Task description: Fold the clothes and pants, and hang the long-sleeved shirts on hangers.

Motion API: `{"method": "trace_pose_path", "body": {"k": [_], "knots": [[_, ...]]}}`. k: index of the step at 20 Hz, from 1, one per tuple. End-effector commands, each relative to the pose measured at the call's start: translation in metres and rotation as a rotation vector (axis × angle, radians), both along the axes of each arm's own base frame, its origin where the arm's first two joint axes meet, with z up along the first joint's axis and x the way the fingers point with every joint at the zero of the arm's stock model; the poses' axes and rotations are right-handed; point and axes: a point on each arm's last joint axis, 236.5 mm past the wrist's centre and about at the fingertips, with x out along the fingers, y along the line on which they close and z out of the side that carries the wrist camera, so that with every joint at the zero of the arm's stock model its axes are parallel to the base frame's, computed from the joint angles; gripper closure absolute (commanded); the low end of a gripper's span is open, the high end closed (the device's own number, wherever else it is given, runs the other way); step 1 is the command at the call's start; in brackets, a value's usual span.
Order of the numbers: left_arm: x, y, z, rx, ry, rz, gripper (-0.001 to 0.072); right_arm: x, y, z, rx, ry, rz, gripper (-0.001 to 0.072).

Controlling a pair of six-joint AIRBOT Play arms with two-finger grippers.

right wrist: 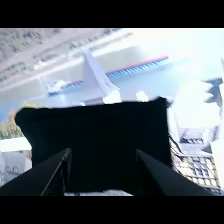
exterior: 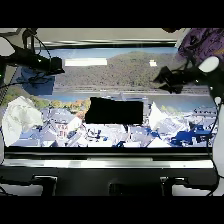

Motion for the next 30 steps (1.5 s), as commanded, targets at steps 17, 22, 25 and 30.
{"method": "trace_pose_path", "body": {"k": [17, 22, 25, 30], "knots": [[0.001, 0.002, 0.000, 0.013, -0.007, -0.001, 0.0689, -0.045, 0.055, -0.166, 0.274, 0.115, 0.153, 0.0331], [0.001, 0.002, 0.000, 0.013, -0.007, -0.001, 0.0690, -0.043, 0.058, -0.168, 0.260, 0.105, 0.152, 0.0369], [0.001, 0.002, 0.000, 0.013, -0.007, -0.001, 0.0689, -0.046, 0.077, -0.171, 0.234, 0.100, 0.197, 0.0587], [0.001, 0.002, 0.000, 0.013, -0.007, -0.001, 0.0690, -0.009, 0.070, -0.141, 0.217, 0.020, 0.160, 0.0681]]}}
